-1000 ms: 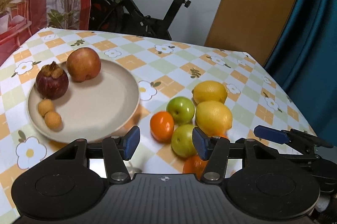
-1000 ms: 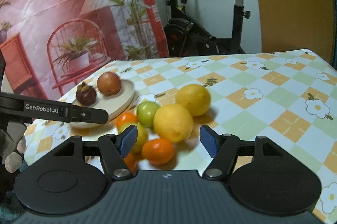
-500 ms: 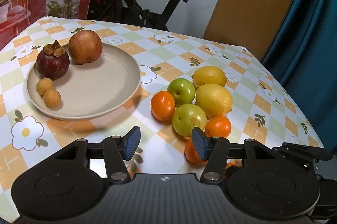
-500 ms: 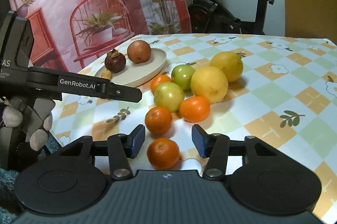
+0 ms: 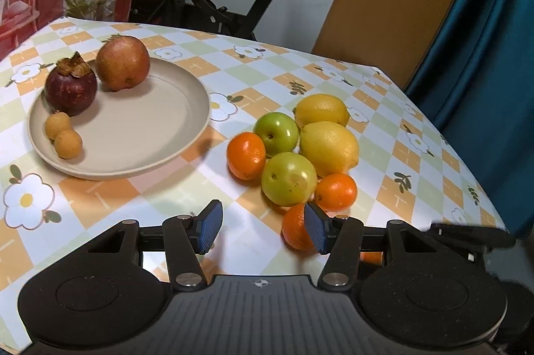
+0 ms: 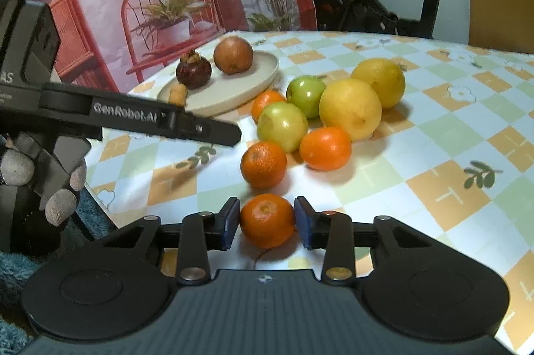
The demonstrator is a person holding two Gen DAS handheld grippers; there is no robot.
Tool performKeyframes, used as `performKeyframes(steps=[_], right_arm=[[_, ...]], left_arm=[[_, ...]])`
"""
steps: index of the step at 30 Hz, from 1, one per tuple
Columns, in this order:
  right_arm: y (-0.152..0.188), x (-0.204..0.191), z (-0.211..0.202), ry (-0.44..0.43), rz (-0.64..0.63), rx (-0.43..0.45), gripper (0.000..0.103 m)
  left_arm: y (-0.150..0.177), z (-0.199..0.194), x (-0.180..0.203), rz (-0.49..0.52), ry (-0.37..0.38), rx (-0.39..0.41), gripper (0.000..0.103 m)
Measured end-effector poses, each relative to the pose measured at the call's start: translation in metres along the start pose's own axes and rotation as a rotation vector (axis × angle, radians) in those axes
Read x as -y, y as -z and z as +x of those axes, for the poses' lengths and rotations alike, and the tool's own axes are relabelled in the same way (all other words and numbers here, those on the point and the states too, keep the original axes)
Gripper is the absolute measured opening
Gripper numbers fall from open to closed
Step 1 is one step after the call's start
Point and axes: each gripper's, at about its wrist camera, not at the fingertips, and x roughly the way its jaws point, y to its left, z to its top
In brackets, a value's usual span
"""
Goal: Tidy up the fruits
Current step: 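Grasp a tangerine with the right gripper while the left gripper grasps another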
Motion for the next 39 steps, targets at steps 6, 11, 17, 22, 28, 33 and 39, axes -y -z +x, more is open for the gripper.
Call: performKeyframes(steps=[6,11,17,22,28,33,39], right_arm=[[-0.003,0.03,-0.009,0.085,0.085,0.11,0.038],[-0.004,0.051,-0.014,0.1,0.174,0.142,0.038],[-0.004,0.048,-0.012,0.088,0.153,0.135,0.038],[-0.003,0.047,-0.011,0.084,0.154,0.136,0.038],[-0.003,0.045,-0.009,0.082,0.149,0.126,0.038],[-0.003,0.045,-0.009,0.083,0.148,0.123,0.038],[-0.002,0.045,-0.009,0.084,0.145,0.12,0.038]], left_arm=[[0.004,0.006,0.008,0.037,0.029,-0.014,0.057],[0.007,0.014,0.019,0.081,0.034,-0.03,0.057],[0.012,0.028,0.028,0.112,0.025,-0.069,0.048],[0.013,0.028,0.026,0.115,0.044,-0.067,0.039],[0.013,0.026,0.024,0.109,0.051,-0.066,0.039],[0.013,0.026,0.024,0.109,0.052,-0.066,0.039],[0.013,0.025,0.024,0.113,0.053,-0.06,0.039]])
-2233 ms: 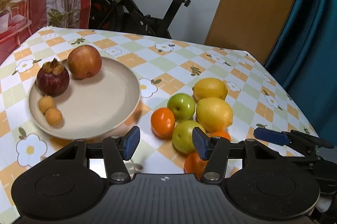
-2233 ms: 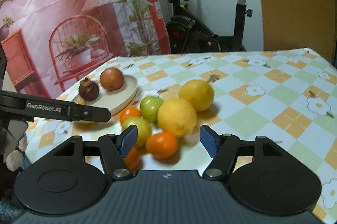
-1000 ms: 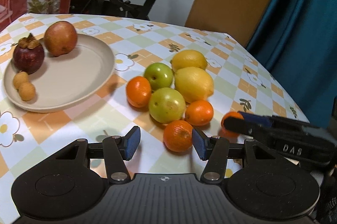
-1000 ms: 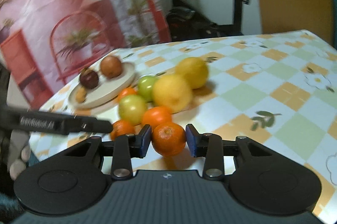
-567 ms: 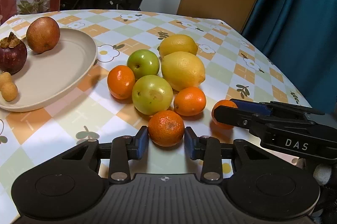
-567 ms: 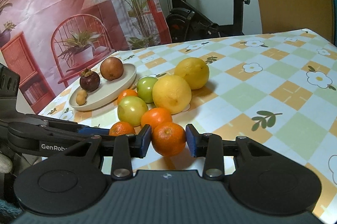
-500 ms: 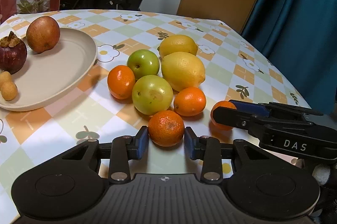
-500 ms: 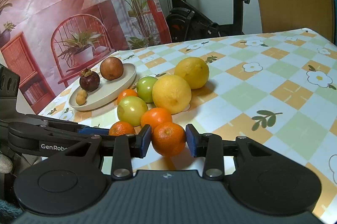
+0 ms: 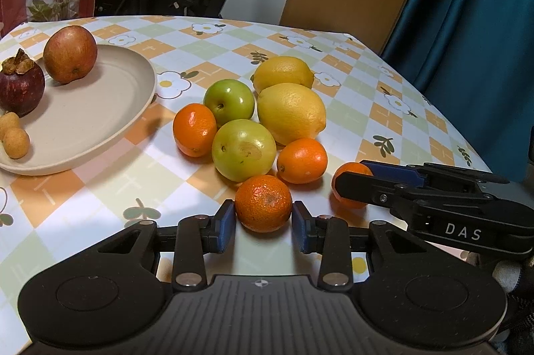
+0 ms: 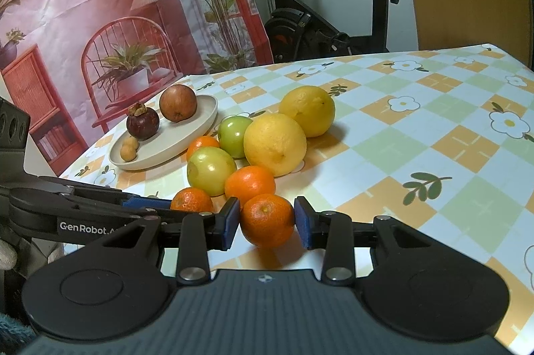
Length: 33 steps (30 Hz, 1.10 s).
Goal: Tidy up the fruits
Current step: 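Grasp a tangerine with the right gripper while the left gripper grasps another, then carry both tangerines over the beige plate and open both grippers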
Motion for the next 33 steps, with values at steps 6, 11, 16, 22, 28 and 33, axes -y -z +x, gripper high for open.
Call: performKeyframes(steps=[6,11,16,22,28,33], right_arm=[[0.0,0.0,0.0,0.002,-0.001,0.0,0.038],[-0.001,-0.004,-0.002,0.01,-0.014,0.008,0.038],[-0.01,-0.013,-0.007,0.002,-0.048,0.03,0.038],[-0.038,-0.024,0.001,-0.02,-0.085,0.056,0.038],[-0.072,-0.04,0.028,-0.074,-0.134,0.031,0.038],[-0.099,-0.057,0.061,-0.114,-0.161,-0.007,0.039]], left_arm=[[-0.001,-0.009,-0.001,-0.006,-0.011,0.025,0.039],[-0.009,-0.024,-0.007,-0.026,-0.014,0.07,0.039],[-0.023,-0.043,-0.019,-0.07,-0.033,0.131,0.039],[-0.045,-0.054,-0.05,-0.14,-0.109,0.171,0.039],[-0.062,-0.055,-0.081,-0.157,-0.179,0.184,0.039],[-0.07,-0.044,-0.098,-0.154,-0.245,0.173,0.039]])
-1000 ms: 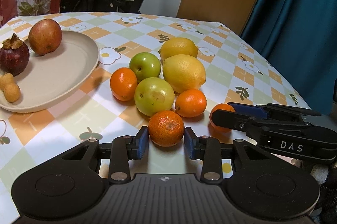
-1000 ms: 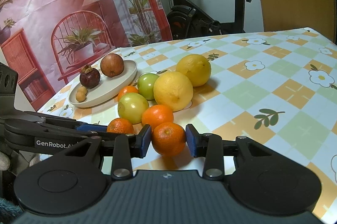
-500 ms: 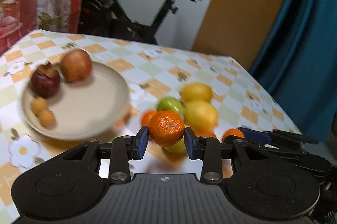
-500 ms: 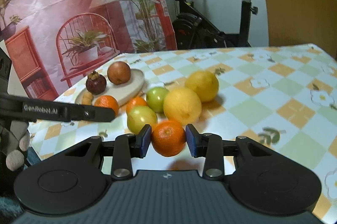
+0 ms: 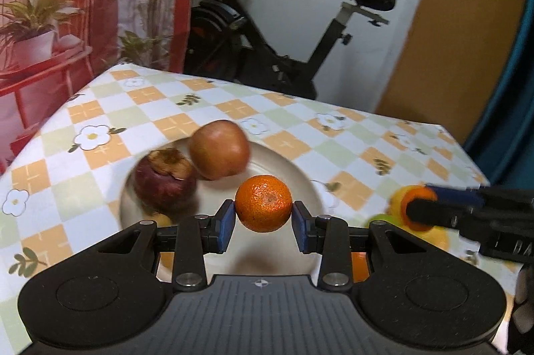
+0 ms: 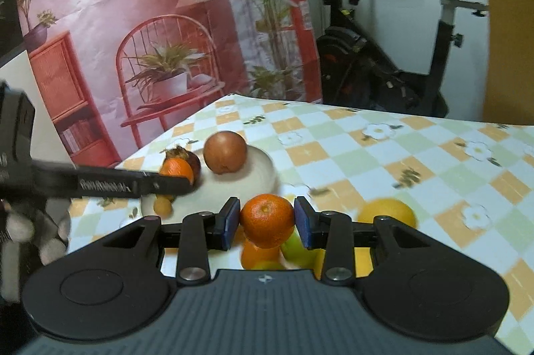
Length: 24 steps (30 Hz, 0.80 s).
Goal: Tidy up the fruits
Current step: 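Carry both tangerines over the beige plate and open both grippers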
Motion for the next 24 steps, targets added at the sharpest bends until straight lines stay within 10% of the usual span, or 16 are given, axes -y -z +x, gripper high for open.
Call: performKeyframes(steps=[24], right_arm=[[-0.05,-0.014,0.16,-0.034,-0.032,-0.229,0.038]], left_arm=[[0.0,0.034,-0.019,-0.013,-0.025,-0.038,0.039]])
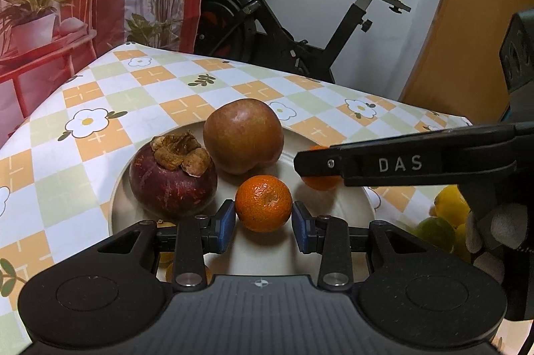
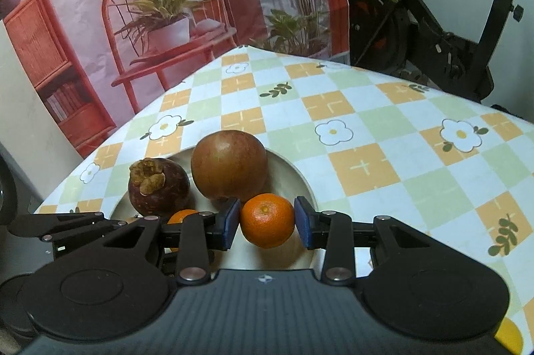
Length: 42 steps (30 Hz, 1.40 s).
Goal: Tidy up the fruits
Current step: 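Carry both tangerines over the beige plate and open both grippers, then move both grippers to the yellow lemon in the fruit pile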
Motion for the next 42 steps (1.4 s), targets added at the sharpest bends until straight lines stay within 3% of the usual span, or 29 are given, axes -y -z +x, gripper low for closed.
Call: performKeyframes(steps=[19,21,23,28,35,42], right_arm=[[0.001,0.007,0.003,-0.003,0.056,-0.025,0.042],[0.001,0.009,-0.006,-0.015,0.064,0.0,0.042],[0.002,0.01,-0.018,-0.022,0.07,0.028,0.042],[0.008,0.023,-0.058,-0.007,0.088,0.124,0.042],[0.031,0.052,-0.112,0.099,0.082,0.253,0.042],[0.065,0.085,-0.139,0.192,0.089,0.312,0.045]], left_arm=[[-0.004,0.005,-0.003,-0.02,-0.019,-0.026,0.04],[-0.006,0.0,-0.001,-0.013,-0.015,-0.016,0.044],[-0.007,-0.004,0.001,-0.006,-0.02,-0.003,0.059],[-0.01,-0.012,0.006,-0.005,-0.021,0.022,0.06],[-0.013,-0.02,0.02,0.014,-0.007,0.039,0.06],[-0.019,-0.02,0.038,-0.001,0.038,0.036,0.06]])
